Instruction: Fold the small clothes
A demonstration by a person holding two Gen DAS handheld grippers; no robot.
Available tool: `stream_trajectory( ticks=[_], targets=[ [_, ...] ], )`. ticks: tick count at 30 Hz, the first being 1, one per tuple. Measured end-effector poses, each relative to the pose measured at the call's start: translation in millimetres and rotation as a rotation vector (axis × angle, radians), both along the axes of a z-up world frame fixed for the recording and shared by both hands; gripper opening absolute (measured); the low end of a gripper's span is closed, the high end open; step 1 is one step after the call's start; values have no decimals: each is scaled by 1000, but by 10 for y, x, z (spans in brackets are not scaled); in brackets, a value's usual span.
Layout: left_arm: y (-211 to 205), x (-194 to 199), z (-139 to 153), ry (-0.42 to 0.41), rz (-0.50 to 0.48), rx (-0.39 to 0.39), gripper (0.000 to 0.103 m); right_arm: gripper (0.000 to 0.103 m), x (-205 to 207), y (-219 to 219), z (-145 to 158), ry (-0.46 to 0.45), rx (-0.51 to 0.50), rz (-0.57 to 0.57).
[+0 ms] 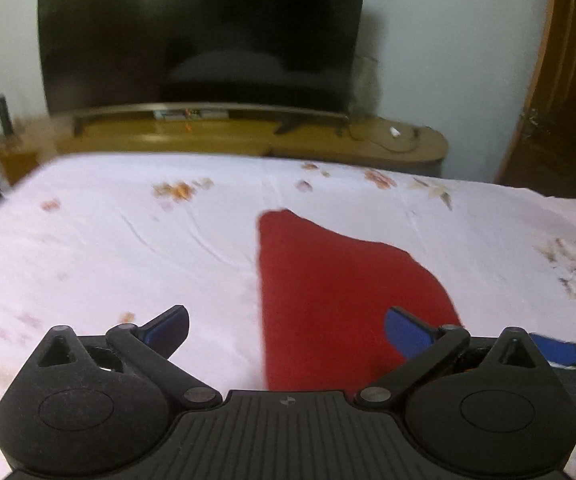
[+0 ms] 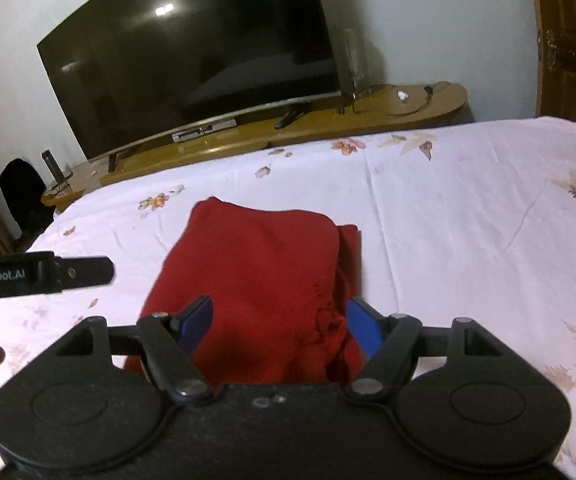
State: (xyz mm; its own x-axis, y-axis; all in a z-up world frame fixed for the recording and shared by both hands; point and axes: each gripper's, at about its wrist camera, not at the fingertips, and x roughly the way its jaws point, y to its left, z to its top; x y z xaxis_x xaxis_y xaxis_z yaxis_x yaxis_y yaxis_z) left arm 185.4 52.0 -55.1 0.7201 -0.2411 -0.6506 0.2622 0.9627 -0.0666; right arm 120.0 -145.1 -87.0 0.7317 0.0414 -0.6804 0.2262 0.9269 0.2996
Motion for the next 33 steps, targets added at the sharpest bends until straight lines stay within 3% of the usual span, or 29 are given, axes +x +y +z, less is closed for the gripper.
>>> stream_trajectory(
  ticks=[16,19,23,27,33],
  targets=[
    [159,-645,391,-88,-59,14,103,81,-747,283,622,-100,-90,-81],
    [103,-729,426,-102,-74,49,103,82,-825,289,655,-107,-98,-86],
    [85,-825,473,-117,-56,21,103,82,-866,291,666,-114,-103,-66],
    [-53,-896,494,-146,-40,73,103,83,-887,229,668,-126,-94,-47],
    [-285,-900,444,-100,-32,59,103,83,-912,53,632,-126,-100,-7]
  ],
)
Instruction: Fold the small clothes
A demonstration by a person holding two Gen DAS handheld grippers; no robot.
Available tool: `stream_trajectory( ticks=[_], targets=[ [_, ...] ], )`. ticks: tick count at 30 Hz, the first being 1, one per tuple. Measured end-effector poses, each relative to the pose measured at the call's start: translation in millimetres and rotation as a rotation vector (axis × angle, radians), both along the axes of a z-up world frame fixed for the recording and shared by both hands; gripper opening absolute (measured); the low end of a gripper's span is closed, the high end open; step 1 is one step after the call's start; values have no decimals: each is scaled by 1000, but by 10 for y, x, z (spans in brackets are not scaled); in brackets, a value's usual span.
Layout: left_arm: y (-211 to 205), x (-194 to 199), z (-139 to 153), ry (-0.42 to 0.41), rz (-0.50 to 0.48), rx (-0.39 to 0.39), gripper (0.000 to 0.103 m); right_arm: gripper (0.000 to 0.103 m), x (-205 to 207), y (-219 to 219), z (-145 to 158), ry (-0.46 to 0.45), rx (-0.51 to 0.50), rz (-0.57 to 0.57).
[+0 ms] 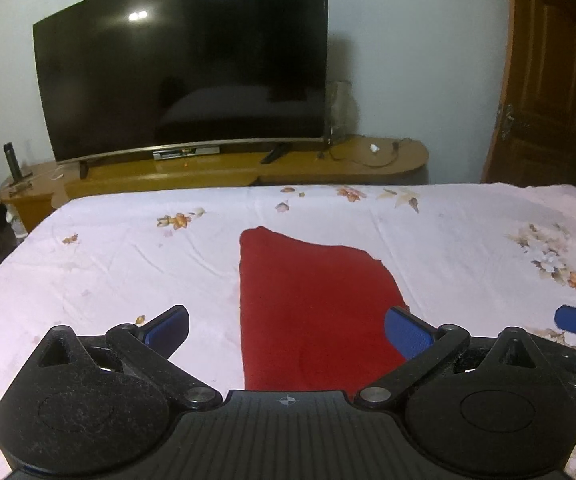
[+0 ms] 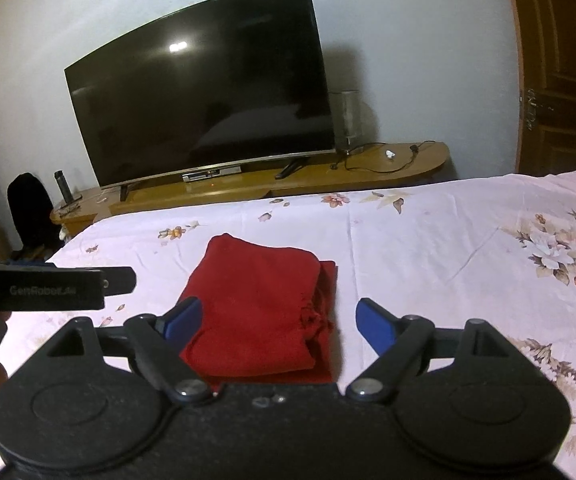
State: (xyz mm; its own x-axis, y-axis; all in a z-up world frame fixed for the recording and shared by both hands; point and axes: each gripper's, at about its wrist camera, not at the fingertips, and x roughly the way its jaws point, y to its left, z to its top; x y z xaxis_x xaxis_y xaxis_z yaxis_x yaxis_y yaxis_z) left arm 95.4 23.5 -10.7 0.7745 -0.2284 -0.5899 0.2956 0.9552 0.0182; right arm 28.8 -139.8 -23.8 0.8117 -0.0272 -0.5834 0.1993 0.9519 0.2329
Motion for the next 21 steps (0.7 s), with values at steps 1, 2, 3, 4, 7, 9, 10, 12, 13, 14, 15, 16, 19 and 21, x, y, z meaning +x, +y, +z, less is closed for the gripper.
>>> stream_trajectory(
  ticks=[1,2,3,4,7,9,10,12,13,14,15,16,19,21],
  targets=[
    [-40,-14,-14,-1,6,8,103,84,-9,-25,-4,0,-5,3],
    [-78,-26,-25,-2,14,15,103,84,-10,-51,-13,3,-8,5],
    [-111,-43,-36,1,20,17,103,84,-6,-74,-20,4,-9,12],
    [-137,-61,-44,5,22,15,103,84,-3,-105,-29,5,-8,19],
    [-189,-96,-62,8,35,20,103,84,4,-181,-38,1,-1,28],
    [-204,-118,-66,11,43,20,103,84,9,-203,-38,-2,-2,38],
    [-201,-121,-66,15,46,18,103,85,14,-209,-36,-5,-6,42],
    [-188,-125,-64,19,53,13,103,88,18,-217,-27,-10,-11,46],
    [-178,-129,-60,17,56,11,103,88,17,-224,-18,-15,-12,44],
    [-173,-136,-55,12,61,11,103,89,11,-221,-11,-20,-14,42],
    [-163,-136,-52,7,62,11,103,89,12,-224,-3,-23,-15,39],
    [-162,-135,-49,5,61,12,103,89,15,-228,4,-25,-19,35],
    [-170,-122,-48,0,56,17,103,89,30,-224,9,-24,-27,31],
    [-173,-109,-45,3,51,17,103,89,35,-222,7,-24,-25,28]
  ],
)
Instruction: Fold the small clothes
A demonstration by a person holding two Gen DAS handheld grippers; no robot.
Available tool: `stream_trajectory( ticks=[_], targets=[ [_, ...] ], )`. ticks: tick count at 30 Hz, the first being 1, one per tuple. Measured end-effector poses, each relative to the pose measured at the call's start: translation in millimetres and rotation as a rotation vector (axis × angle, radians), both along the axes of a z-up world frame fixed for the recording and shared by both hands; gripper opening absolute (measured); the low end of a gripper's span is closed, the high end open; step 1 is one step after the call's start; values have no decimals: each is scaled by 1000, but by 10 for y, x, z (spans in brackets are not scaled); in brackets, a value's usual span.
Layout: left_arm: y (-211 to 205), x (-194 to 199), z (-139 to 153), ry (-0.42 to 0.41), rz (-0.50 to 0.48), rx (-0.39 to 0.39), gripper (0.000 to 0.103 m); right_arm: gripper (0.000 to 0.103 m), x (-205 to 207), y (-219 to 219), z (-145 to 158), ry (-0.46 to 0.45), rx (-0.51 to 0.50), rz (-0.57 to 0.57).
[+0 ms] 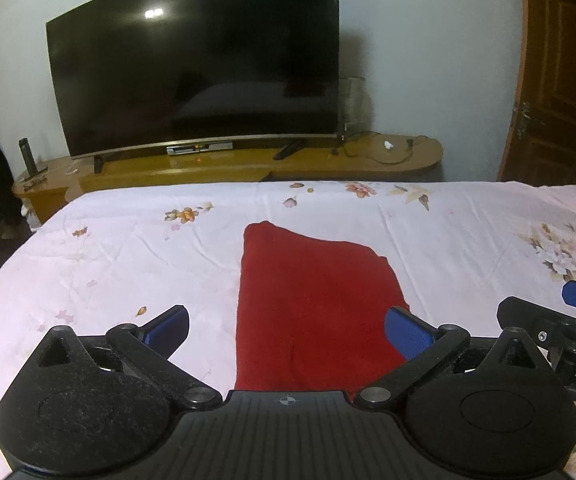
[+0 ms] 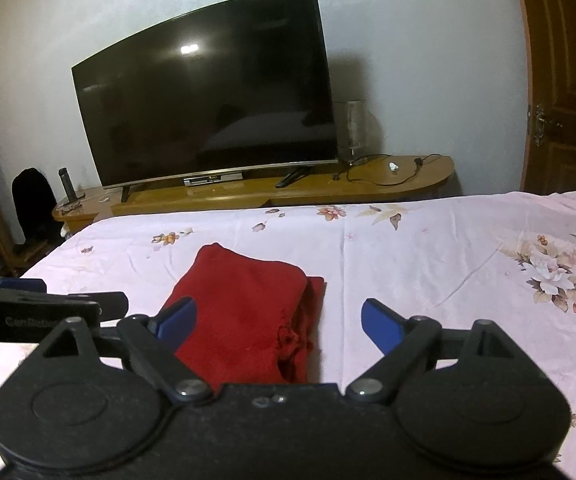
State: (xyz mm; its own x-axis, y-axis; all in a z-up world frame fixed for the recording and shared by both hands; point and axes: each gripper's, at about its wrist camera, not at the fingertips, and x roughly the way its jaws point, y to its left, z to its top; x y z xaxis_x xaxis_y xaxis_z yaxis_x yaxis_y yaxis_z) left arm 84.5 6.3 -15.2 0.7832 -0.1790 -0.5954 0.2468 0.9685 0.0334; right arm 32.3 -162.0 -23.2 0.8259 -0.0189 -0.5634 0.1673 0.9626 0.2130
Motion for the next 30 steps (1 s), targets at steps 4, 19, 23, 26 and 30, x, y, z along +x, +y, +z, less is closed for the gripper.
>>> stream_trajectory(
  ticks=[4,19,23,26,30],
  targets=[
    [-1,28,-7,2,-11,7,103,89,19,17,-6,5,2,-9],
    [37,96,-24,4,-24,10,103,91,70,53,-12,14,-3,-23],
    [54,103,-26,3,-28,12,103,91,84,69,-8,14,-4,-21],
    [61,108,-26,0,-28,14,103,91,102,82,-8,15,-2,-20],
    [69,129,-25,1,-26,13,103,91,98,79,-9,16,-1,-19]
  ],
)
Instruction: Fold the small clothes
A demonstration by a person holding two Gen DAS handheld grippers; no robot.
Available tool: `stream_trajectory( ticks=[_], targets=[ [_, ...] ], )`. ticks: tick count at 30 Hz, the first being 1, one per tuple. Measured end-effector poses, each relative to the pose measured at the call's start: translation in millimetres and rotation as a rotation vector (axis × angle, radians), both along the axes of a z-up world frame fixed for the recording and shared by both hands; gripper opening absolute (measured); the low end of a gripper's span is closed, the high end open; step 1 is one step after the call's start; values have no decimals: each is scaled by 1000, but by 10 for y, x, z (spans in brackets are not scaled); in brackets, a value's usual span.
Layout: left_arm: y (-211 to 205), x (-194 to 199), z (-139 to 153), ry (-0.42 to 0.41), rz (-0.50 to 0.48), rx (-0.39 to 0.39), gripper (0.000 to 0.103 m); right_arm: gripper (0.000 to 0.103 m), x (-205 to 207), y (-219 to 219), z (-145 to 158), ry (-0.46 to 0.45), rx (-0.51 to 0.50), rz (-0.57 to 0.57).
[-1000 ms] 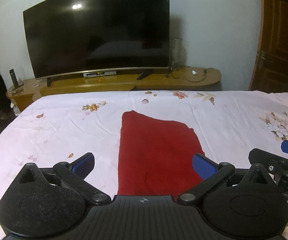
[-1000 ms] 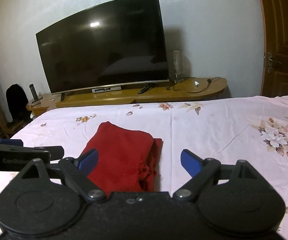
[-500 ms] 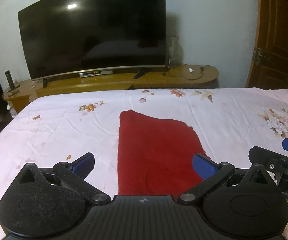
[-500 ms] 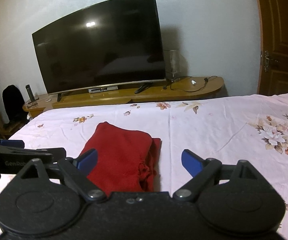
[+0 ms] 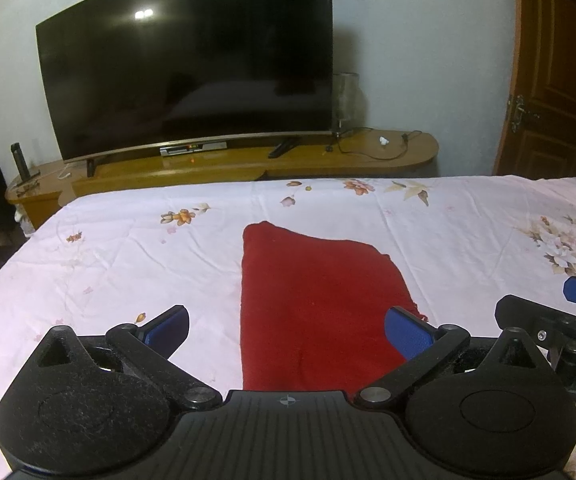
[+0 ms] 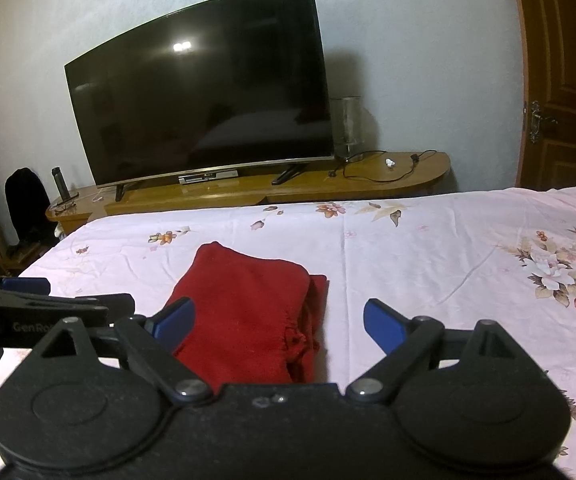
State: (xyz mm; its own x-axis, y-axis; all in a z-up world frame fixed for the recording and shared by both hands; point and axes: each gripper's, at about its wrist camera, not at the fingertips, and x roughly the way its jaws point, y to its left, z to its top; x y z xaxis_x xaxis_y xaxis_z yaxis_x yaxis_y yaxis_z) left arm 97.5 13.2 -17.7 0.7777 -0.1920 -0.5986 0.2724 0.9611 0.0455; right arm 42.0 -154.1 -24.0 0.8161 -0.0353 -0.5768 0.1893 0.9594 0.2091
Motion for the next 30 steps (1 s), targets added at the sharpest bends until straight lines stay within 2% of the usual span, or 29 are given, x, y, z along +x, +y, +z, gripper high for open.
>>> stream_trajectory(
  ticks=[30],
  targets=[
    [-23,39,-23,5,-2,10,103,92,43,3,-12,13,5,14]
  ],
)
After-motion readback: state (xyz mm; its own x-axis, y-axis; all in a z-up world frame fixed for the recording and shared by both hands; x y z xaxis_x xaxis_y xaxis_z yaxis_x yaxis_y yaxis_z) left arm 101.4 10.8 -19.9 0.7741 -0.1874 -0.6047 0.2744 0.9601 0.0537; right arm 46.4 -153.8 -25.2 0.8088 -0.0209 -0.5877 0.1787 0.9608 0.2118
